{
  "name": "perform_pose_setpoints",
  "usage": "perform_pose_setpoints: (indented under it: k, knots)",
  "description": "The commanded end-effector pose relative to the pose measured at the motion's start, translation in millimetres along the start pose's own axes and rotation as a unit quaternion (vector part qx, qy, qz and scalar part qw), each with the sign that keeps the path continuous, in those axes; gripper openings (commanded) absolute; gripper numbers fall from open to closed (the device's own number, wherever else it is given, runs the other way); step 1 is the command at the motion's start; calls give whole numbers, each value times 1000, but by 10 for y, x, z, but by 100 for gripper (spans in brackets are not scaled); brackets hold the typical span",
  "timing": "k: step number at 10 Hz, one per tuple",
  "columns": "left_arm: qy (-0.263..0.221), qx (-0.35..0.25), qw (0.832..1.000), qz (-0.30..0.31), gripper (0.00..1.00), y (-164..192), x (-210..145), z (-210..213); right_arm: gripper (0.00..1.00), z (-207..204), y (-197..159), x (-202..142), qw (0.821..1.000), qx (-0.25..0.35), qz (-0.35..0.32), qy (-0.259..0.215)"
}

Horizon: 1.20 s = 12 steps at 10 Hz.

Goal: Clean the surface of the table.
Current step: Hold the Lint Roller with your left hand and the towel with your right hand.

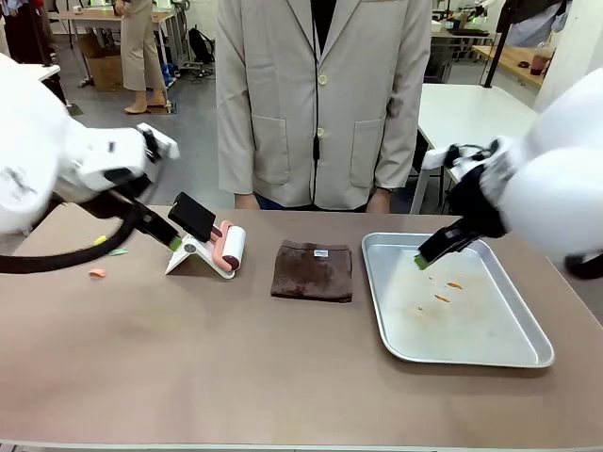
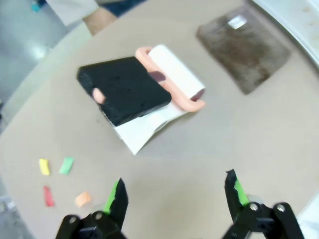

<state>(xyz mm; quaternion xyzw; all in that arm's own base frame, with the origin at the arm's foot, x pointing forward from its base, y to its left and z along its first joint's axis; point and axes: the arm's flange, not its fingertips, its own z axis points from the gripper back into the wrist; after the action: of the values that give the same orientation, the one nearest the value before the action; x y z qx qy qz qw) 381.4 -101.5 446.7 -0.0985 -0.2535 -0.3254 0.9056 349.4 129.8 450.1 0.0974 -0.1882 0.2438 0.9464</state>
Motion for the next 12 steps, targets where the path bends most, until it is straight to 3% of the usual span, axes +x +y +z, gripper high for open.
perform_pose_setpoints:
  k: [1, 3, 4, 6, 8, 10, 12]
  knots:
    - [-34, -48, 997, 43, 100, 304, -706, 596, 100, 623, -359, -306, 993, 85, -78, -15]
    - [-56, -105, 989, 86, 100, 741, -1083, 897, 100, 1017, -862, -713, 973, 143, -171, -58]
    - [-76, -141, 982, 103, 100, 1039, -1350, 1030, 100, 1213, -1210, -986, 953, 200, -204, -98]
    - [-136, -201, 958, 150, 100, 1510, -1866, 1204, 100, 1377, -1909, -1461, 902, 295, -261, -175]
    - [-199, -251, 925, 204, 100, 1926, -2396, 1241, 100, 1311, -2433, -1834, 854, 342, -333, -208]
    - [-259, -285, 887, 254, 100, 2005, -2665, 1138, 100, 1170, -2725, -2060, 820, 369, -375, -226]
    - [-283, -297, 869, 277, 100, 1856, -2632, 986, 100, 1081, -2841, -2187, 806, 369, -397, -236]
